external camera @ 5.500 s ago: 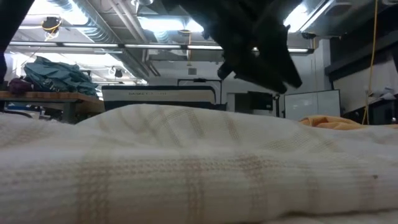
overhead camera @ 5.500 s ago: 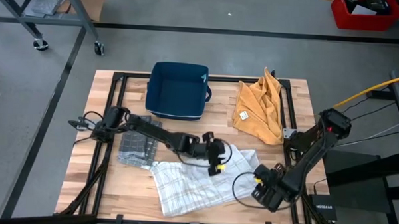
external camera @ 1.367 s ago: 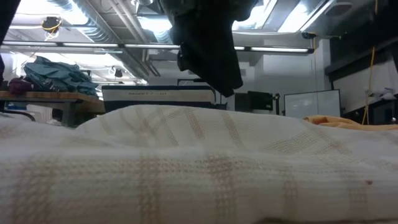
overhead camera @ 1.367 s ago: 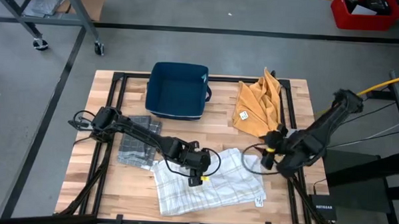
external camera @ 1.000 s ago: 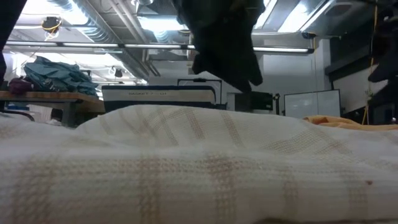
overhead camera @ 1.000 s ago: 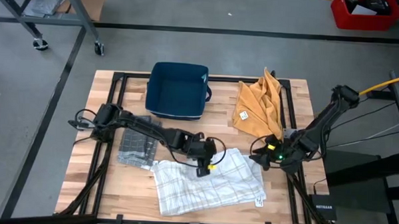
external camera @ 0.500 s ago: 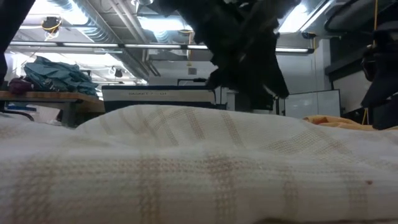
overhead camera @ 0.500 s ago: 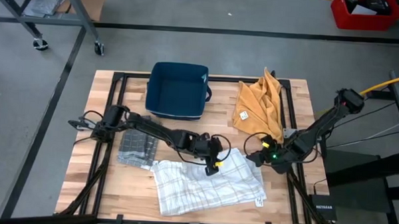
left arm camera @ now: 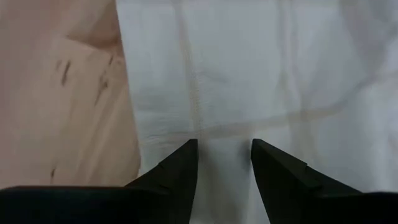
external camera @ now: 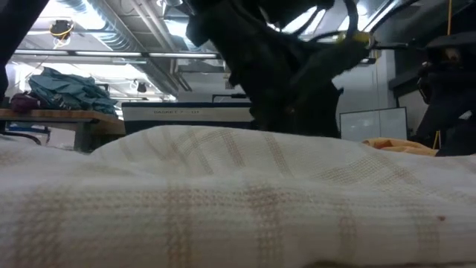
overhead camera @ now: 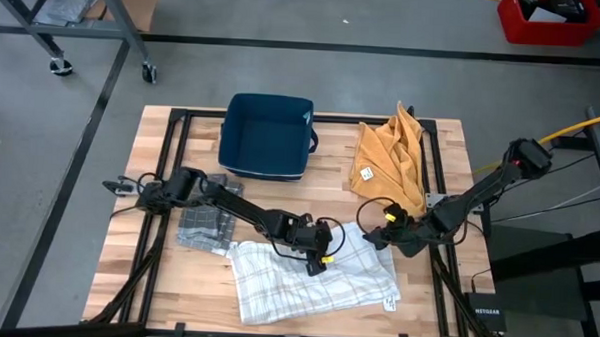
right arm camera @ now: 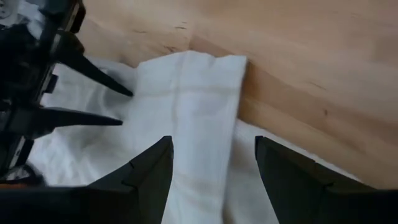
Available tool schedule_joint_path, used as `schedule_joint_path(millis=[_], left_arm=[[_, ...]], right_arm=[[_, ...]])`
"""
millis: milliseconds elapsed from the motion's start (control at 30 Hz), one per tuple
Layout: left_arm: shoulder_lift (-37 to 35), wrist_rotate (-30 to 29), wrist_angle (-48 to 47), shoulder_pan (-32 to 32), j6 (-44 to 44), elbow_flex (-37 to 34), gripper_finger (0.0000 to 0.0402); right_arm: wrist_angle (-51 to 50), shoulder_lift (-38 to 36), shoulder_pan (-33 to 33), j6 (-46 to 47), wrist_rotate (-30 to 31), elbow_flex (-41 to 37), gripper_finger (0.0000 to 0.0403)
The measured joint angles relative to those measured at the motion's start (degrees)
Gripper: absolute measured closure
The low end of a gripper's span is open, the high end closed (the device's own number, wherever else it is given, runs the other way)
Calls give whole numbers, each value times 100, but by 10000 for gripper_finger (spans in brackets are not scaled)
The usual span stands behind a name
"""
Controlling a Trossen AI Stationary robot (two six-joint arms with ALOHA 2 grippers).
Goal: Fold towel
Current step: Fold the white patterned towel
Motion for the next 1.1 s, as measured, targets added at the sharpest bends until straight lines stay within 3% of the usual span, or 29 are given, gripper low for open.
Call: schedule_joint_path(millis=[233,1100], left_arm=[[67,0,112,7,31,2,259],[67,0,248,7,66,2,259]], right_arm=[[424,491,-259,-19,-199,0,173],[1592,1454,-258,-22,-70,2,173]])
